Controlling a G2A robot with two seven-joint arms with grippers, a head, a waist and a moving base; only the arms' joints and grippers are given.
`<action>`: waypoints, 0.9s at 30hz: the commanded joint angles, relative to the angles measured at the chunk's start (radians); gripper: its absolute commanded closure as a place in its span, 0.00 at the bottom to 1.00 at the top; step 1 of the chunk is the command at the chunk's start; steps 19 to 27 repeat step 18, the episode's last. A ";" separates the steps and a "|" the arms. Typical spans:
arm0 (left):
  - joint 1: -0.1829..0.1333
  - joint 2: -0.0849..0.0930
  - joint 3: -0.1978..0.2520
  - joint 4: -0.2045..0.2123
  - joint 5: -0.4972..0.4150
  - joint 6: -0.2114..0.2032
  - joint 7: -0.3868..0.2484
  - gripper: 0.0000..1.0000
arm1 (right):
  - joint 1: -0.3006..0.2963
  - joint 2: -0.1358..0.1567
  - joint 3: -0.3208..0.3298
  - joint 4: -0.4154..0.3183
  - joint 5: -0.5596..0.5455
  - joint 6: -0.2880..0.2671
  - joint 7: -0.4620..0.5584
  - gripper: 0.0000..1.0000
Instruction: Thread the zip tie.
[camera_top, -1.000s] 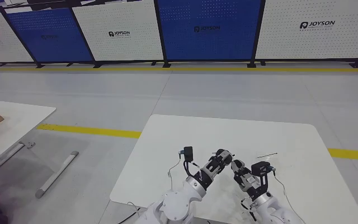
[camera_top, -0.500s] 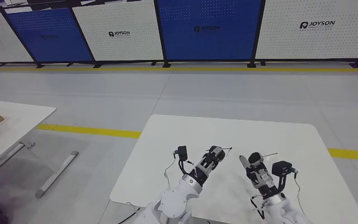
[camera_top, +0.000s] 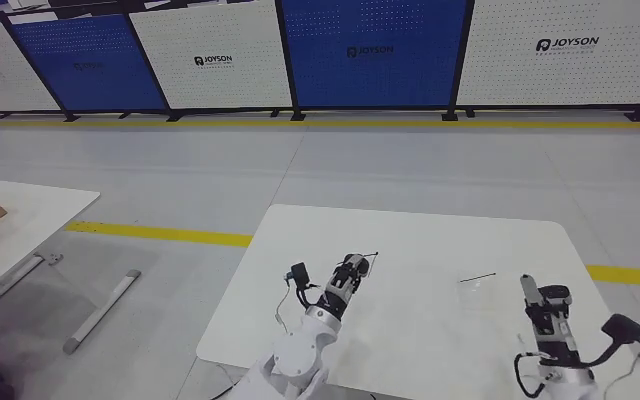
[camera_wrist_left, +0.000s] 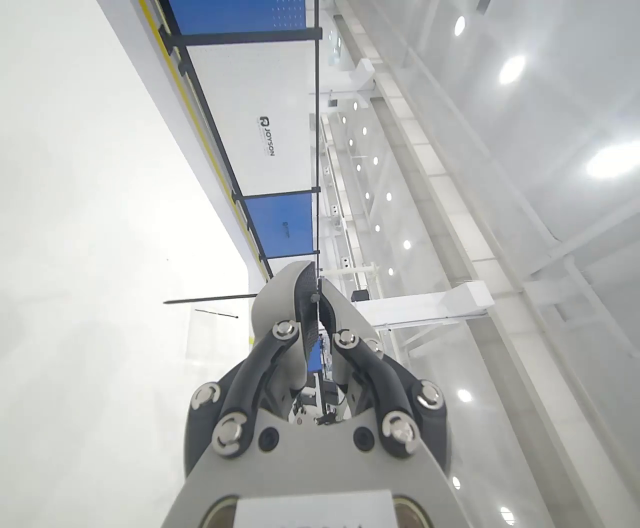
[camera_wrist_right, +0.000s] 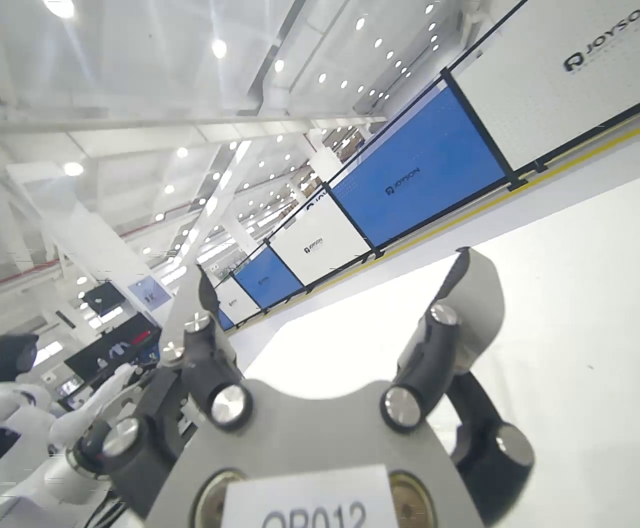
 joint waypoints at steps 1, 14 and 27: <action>0.000 -0.001 -0.001 0.004 0.010 0.001 0.016 1.00 | -0.011 0.003 0.022 -0.001 0.058 0.000 -0.016 0.00; -0.005 -0.005 0.002 0.015 0.004 0.006 0.030 1.00 | -0.039 0.012 0.060 -0.008 0.130 0.000 -0.025 0.00; -0.005 -0.005 0.002 0.015 0.004 0.006 0.030 1.00 | -0.039 0.012 0.060 -0.008 0.130 0.000 -0.025 0.00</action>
